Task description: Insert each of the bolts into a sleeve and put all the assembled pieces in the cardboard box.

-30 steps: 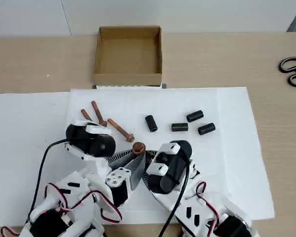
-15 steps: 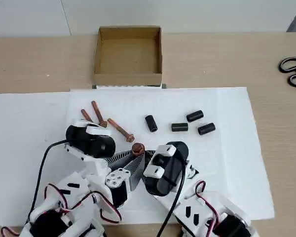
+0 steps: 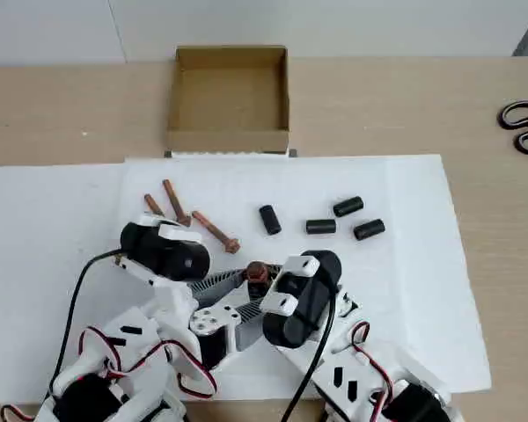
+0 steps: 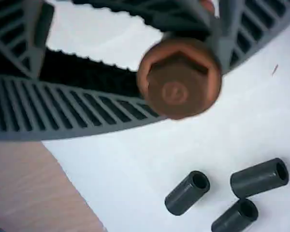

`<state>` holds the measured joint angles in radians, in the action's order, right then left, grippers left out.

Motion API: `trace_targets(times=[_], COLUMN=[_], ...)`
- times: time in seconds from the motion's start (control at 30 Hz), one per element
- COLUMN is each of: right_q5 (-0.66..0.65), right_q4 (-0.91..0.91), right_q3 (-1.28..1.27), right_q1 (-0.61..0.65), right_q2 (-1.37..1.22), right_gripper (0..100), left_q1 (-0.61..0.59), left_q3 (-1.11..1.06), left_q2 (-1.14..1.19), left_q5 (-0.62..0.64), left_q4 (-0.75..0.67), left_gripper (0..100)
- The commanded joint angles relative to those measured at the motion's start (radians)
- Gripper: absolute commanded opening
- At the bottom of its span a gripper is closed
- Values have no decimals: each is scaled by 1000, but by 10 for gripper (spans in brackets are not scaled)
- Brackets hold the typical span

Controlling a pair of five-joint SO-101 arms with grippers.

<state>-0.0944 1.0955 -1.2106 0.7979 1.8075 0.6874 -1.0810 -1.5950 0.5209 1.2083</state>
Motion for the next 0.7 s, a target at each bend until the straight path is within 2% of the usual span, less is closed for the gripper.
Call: trace_targets(times=[0.0,0.13,0.27,0.33,0.47,0.67], right_q5=[-9,-3,0,0,0,3], right_q4=[-33,-30,-36,-35,-28,1], right_q3=[31,28,26,26,25,-15], right_q1=[-24,-97,-111,-113,-154,-298], right_q2=[4,4,4,4,4,4], right_gripper=[2,2,2,2,2,2], left_q1=[-58,-187,-287,-331,-400,-488], left_q3=[24,77,96,97,104,-33], left_q2=[0,2,0,0,0,0], left_q5=[-32,-117,-166,-167,-167,-170], left_q4=[-2,-6,-2,-2,-3,20], left_gripper=[232,232,228,185,0,6])
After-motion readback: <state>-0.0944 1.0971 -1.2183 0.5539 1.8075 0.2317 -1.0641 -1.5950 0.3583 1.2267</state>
